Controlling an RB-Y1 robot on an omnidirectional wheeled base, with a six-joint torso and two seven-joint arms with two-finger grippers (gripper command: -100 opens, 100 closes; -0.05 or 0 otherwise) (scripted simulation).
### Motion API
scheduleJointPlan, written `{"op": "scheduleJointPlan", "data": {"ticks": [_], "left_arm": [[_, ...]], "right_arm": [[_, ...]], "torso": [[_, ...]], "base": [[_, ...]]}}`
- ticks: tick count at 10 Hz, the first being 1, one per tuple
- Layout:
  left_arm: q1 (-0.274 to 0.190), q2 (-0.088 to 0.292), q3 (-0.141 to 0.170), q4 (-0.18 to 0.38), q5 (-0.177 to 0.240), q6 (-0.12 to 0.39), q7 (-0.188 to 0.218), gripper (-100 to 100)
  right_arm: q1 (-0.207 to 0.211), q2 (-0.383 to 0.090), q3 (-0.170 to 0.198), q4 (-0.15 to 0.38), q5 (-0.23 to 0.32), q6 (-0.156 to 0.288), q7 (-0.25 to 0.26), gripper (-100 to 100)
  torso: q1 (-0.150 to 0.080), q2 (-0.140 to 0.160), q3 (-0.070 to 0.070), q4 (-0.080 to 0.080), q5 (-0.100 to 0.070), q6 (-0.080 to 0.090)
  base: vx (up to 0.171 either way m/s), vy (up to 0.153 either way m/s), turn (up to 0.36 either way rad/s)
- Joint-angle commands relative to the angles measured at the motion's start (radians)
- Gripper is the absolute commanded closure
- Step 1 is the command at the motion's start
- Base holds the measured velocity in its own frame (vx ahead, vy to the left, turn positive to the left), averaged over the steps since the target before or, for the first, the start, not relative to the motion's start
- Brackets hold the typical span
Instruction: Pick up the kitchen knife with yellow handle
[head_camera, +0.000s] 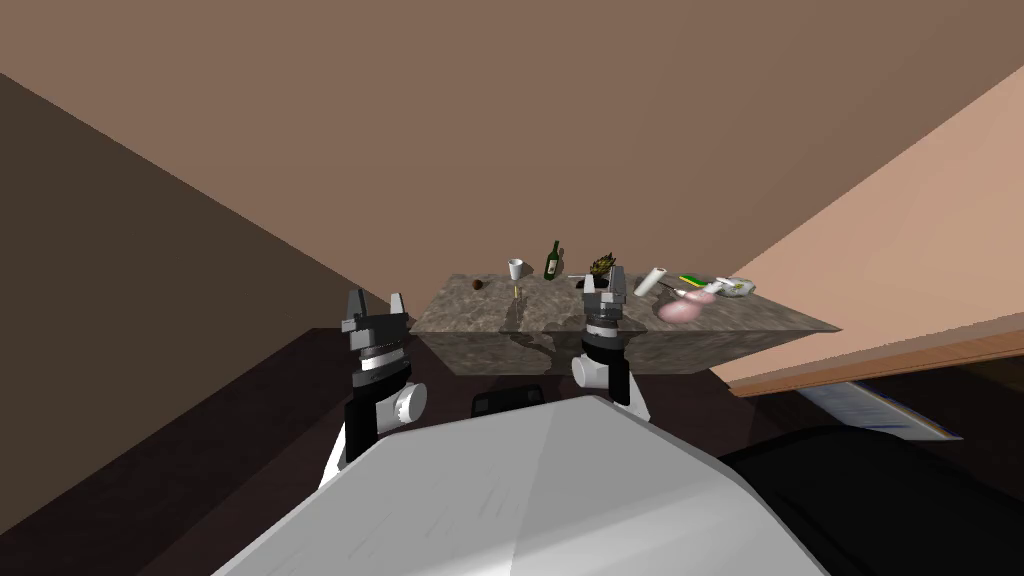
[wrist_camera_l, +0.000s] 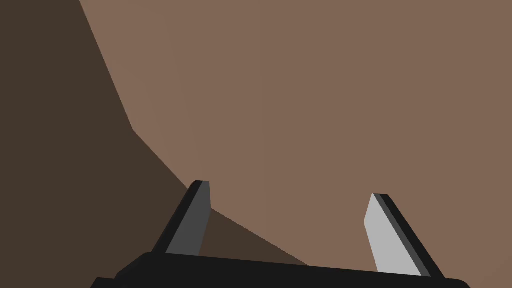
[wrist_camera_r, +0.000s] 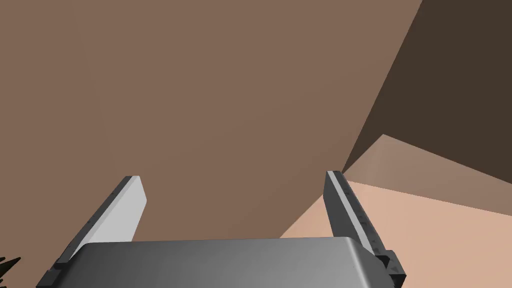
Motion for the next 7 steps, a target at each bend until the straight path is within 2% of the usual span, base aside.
{"op": "scheduleJointPlan", "data": {"ticks": [1,4,6,7], "left_arm": [[0.000,0.000,0.000,0.000,0.000,0.000,0.000,0],[0.000,0.000,0.000,0.000,0.000,0.000,0.000,0],[0.000,0.000,0.000,0.000,0.000,0.000,0.000,0],[0.000,0.000,0.000,0.000,0.000,0.000,0.000,0]], "right_arm": [[0.006,-0.036,-0.005,0.008,0.004,-0.009,0.007,-100],[0.029,-0.128,-0.024,0.043,0.023,-0.044,0.037,-100],[0.040,-0.174,-0.031,0.060,0.033,-0.060,0.052,-100],[0.040,-0.174,-0.031,0.060,0.033,-0.060,0.052,-100]], "torso": [[0.000,0.000,0.000,0.000,0.000,0.000],[0.003,0.008,0.004,0.002,0.001,0.000],[0.001,0.004,0.002,0.001,0.000,0.000],[0.001,0.001,0.001,0.000,0.000,0.000]], "base": [[-0.036,0.019,0.045],[-0.122,0.066,0.091],[0.002,0.007,0.018],[0.020,0.025,0.072]]}}
